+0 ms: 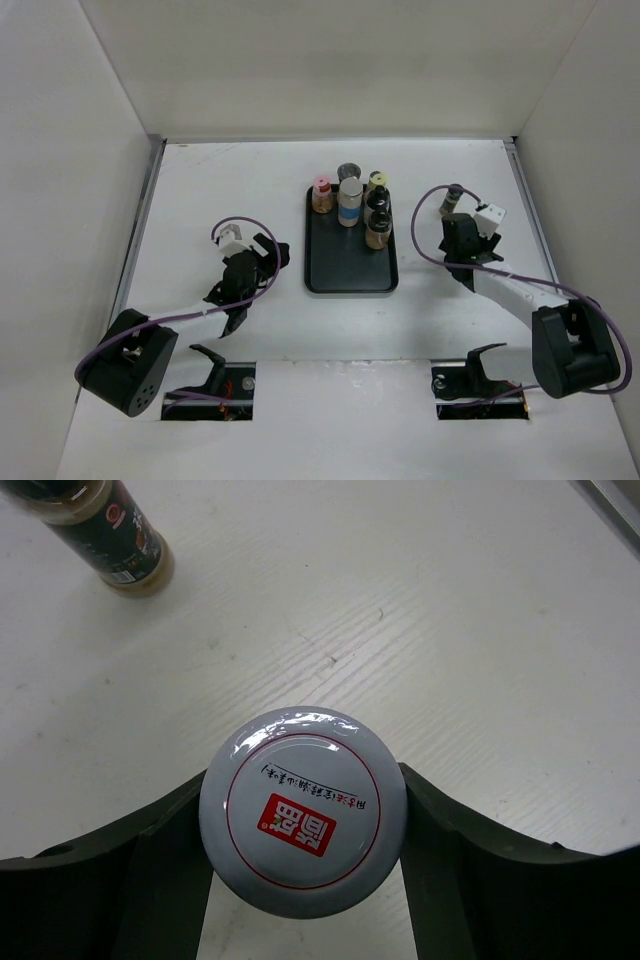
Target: Organize the condiment bottles
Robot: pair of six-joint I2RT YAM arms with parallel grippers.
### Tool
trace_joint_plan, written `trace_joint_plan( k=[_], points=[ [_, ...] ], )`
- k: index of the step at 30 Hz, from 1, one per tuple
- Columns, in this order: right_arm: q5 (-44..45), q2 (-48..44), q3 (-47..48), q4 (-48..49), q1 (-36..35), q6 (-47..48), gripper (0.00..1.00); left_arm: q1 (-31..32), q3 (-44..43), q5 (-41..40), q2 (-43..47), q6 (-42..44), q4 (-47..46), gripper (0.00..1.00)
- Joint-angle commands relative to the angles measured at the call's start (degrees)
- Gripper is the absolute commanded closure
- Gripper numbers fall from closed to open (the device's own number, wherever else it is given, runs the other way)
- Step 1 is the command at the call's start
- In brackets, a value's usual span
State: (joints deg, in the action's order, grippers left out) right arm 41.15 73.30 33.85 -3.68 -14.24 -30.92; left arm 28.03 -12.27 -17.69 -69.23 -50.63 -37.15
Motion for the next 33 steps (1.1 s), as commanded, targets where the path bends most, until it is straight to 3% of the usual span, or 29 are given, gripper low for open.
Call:
trace_joint_plan(
  k=[1, 8, 14, 21, 33],
  points=[
    [1.3, -0.6, 0.1, 5.4, -0.2, -0.5, 0.36, -0.1, -0.8, 0.6, 0.0, -0.5, -3.0, 0.21],
    [2.6, -11.5, -0.4, 0.4, -9.5, 0.4, 0.4, 0.0, -0.8, 0.4, -0.1, -0.5, -3.1, 0.21],
    [0.1, -16.7, 0.4, -1.2, -22.3, -3.7, 0.4, 0.0, -1.0, 0.5, -0.6, -0.6, -3.4, 0.21],
    [-1.8, -5.1, 6.5, 7.7, -32.3, -2.8, 0.39, -0.1, -0.6, 0.5, 0.1, -0.6, -3.4, 0.21],
    [-1.2, 9.3, 11.6, 16.2, -33.5, 2.4, 0.37, -0.1, -0.8, 0.6, -0.5, -0.6, -3.4, 0.21]
  ],
)
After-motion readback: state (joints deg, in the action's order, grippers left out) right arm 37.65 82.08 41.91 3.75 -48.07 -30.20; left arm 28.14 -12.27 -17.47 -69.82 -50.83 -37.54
